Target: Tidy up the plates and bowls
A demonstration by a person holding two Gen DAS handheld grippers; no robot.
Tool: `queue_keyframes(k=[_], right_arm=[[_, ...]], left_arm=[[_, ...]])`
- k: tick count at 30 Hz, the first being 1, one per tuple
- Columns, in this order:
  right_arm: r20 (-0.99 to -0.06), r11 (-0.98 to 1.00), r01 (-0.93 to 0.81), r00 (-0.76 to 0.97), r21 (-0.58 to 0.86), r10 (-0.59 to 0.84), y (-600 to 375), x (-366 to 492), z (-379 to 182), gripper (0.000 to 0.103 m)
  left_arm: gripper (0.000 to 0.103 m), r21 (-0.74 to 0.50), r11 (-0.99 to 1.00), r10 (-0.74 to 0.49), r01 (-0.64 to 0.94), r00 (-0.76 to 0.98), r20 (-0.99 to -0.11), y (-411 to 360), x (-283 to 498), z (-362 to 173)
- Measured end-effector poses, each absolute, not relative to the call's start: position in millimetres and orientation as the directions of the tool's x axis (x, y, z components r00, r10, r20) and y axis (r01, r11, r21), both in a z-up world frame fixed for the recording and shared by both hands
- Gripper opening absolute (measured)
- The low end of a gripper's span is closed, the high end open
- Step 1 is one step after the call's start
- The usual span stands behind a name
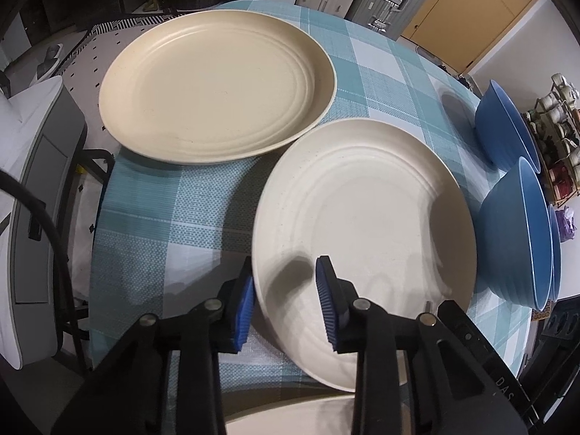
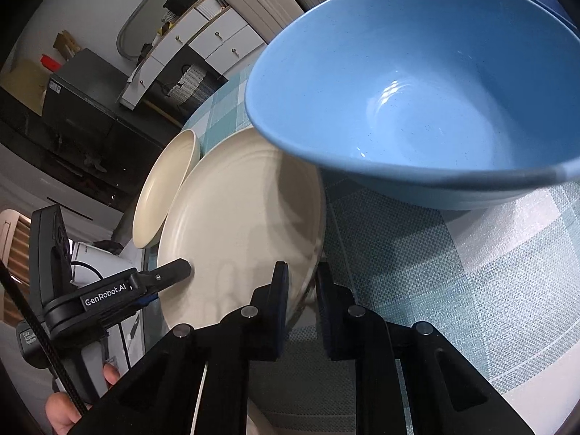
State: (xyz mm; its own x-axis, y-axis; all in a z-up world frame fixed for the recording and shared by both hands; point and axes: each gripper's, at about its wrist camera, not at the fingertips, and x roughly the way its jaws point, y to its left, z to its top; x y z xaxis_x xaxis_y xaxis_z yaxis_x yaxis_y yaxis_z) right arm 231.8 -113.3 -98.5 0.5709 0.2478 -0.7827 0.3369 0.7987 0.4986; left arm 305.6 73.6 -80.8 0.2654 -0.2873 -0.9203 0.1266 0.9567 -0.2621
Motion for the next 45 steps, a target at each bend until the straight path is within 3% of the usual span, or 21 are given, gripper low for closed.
queue_keyframes(k=[45], right_arm=[[-0.721,0.826,0.21,0.627,0.523,0.297,-106,202,-67,0.015]], left_arm=[[0.026,-0.236,0.968,-0.251,0.088,0.351,-0.902,98,269,-45]])
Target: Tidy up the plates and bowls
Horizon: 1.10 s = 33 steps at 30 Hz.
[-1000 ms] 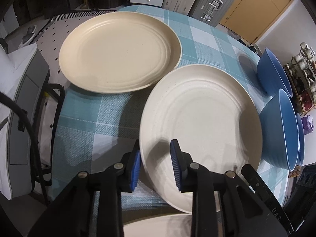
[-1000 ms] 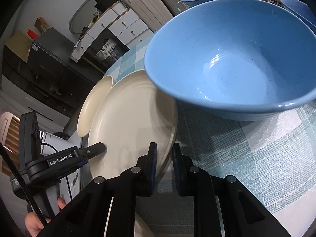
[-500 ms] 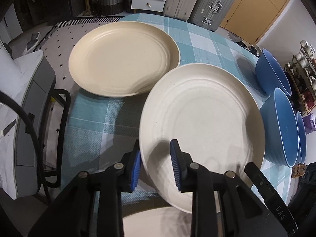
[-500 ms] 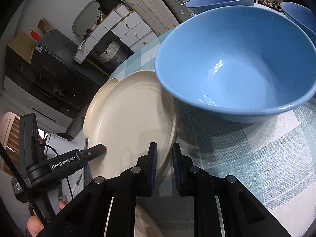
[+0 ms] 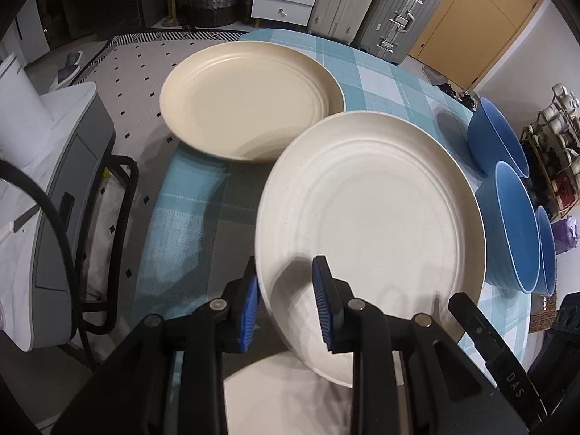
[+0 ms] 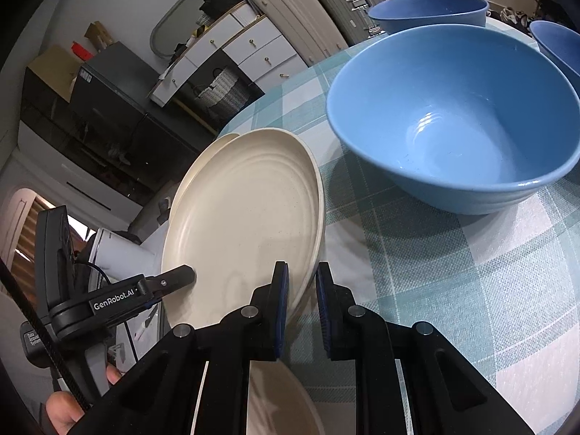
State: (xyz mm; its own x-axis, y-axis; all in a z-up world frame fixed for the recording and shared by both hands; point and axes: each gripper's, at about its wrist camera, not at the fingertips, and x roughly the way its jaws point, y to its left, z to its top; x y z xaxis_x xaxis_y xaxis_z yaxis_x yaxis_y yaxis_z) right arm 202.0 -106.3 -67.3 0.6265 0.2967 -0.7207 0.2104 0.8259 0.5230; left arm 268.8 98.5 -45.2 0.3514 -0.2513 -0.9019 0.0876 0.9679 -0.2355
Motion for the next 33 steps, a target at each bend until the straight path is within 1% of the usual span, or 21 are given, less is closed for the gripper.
queue_keyframes(k=[14,19,22,29,33], right_arm=[[-0.716,0.849,0.154,0.624,0.505,0.313,-96,190,-52,0.015],[-0.691,0.839,0.128,0.638,0.529,0.339,-95,181,-45,0.015],[-0.682,0.837,0.11,0.641,0.536,0.353,-93,175,-40,0.015],[-0.681,0.841,0.078,0.629,0.535,0.375,-83,153,-36,0.015],[-0.677,0.84,0.06,0.623,0.54,0.391,-79,138,-37,0.015]], left_arm=[[0.026,-0.229,0.97,-0.243,0.083,0.387,-0.889,111,246,-30],[0.026,-0.257,0.964,-0.265,0.073,0.392,-0.881,119,235,-26],[0.026,-0.269,0.961,-0.274,0.071,0.404,-0.873,124,225,-23],[0.026,-0.233,0.97,-0.237,0.062,0.431,-0.871,130,198,-18],[0.026,-0.262,0.964,-0.255,0.041,0.423,-0.87,139,181,-22]])
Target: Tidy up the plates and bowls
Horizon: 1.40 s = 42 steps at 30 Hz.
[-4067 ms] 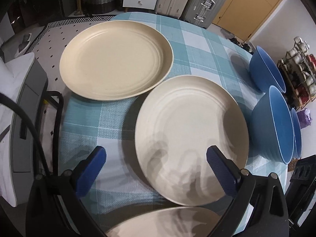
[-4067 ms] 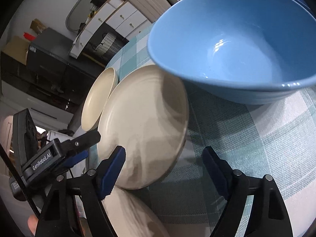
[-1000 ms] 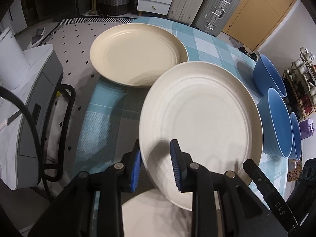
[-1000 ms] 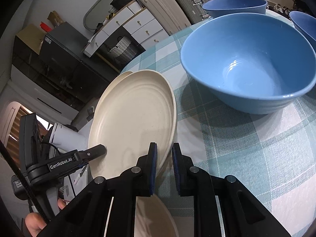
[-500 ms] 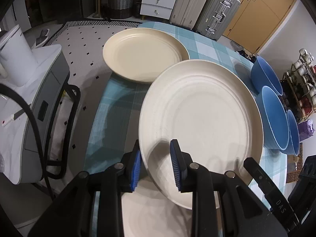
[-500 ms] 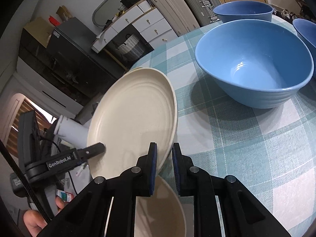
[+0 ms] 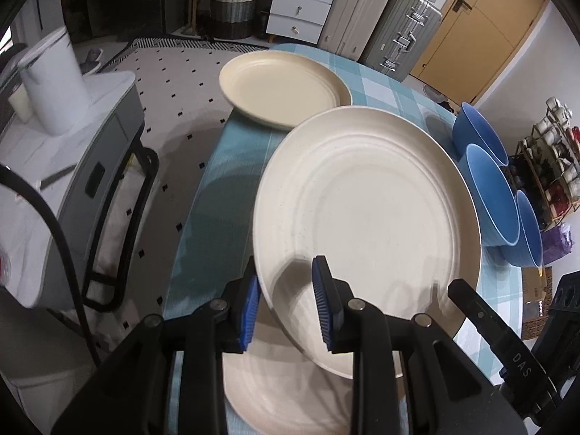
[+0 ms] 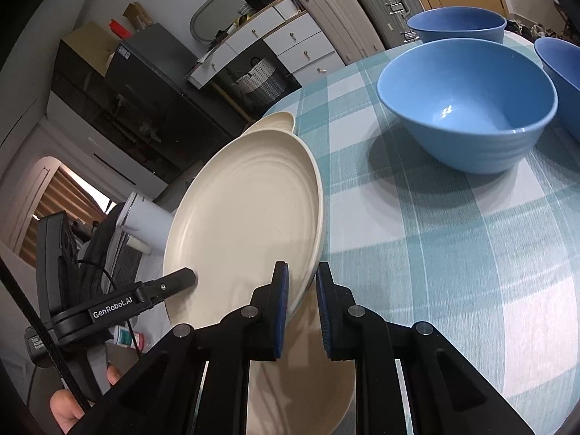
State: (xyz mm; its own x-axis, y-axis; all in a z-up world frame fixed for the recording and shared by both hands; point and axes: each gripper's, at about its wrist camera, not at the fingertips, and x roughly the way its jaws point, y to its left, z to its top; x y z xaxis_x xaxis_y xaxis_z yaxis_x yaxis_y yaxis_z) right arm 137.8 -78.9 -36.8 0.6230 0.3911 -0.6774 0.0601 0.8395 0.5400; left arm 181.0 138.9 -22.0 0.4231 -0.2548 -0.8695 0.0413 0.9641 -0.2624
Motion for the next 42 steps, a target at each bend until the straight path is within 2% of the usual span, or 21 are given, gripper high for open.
queue_keyframes(k=[5,16,42], right_arm=[[-0.682,0.835,0.042,0.601,0.548,0.417,-73,118,-44,0.015],[-0.708,0.838,0.028,0.551,0.546,0.443,-63,90,-68,0.015],[-0.76,0.893,0.003,0.526,0.45,0.381,-52,78,-80,0.015]], left_arm=[[0.026,-0.283,0.959,-0.263,0.015,0.421,-0.868,149,158,-28],[0.026,-0.205,0.978,-0.194,0.025,0.451,-0.871,152,113,-24],[0.026,-0.147,0.989,-0.133,-0.015,0.35,-0.927,154,96,-67]])
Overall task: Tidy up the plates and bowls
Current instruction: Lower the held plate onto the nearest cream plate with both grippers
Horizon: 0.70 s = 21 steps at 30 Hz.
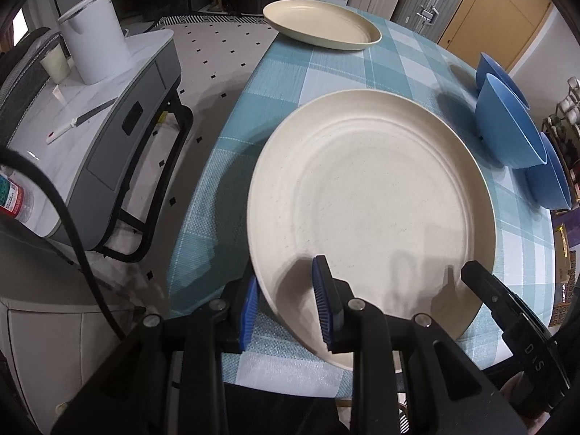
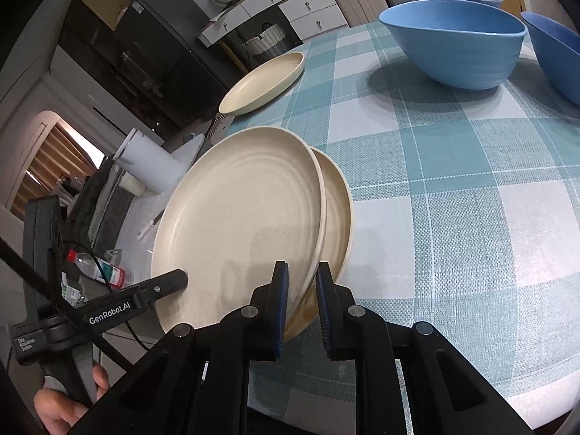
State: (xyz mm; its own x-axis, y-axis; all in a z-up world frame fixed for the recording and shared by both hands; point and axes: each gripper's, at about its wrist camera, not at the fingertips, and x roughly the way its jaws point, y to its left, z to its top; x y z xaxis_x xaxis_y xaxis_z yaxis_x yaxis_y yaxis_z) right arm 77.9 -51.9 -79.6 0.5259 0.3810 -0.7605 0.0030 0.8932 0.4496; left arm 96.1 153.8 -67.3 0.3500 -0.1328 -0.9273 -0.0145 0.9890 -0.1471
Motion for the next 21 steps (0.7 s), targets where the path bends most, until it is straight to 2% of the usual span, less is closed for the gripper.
queue_keyframes(k=[10,15,21], right_arm=[[-0.765,0.904,0.006,0.536,0.426,0.357,-51,78,-76,0.016],[-0.773,0.924,-0.009,0.545,0.383,0.326,-46,75,-71,0.016],[-0.792,0.947,-0.036,0.537,0.321,0.289,-39,74,-68,0.019]], left_arm=[[0.027,-0.139,0.99,-0.127,-0.012,0.326,-0.937,151,103,-72],[0.027,-0.063,0.998,-0.063,0.01,0.324,-0.944,142,103,-71],[0.027,-0.069,0.998,-0.069,0.01,0.322,-0.944,143,103,-71]])
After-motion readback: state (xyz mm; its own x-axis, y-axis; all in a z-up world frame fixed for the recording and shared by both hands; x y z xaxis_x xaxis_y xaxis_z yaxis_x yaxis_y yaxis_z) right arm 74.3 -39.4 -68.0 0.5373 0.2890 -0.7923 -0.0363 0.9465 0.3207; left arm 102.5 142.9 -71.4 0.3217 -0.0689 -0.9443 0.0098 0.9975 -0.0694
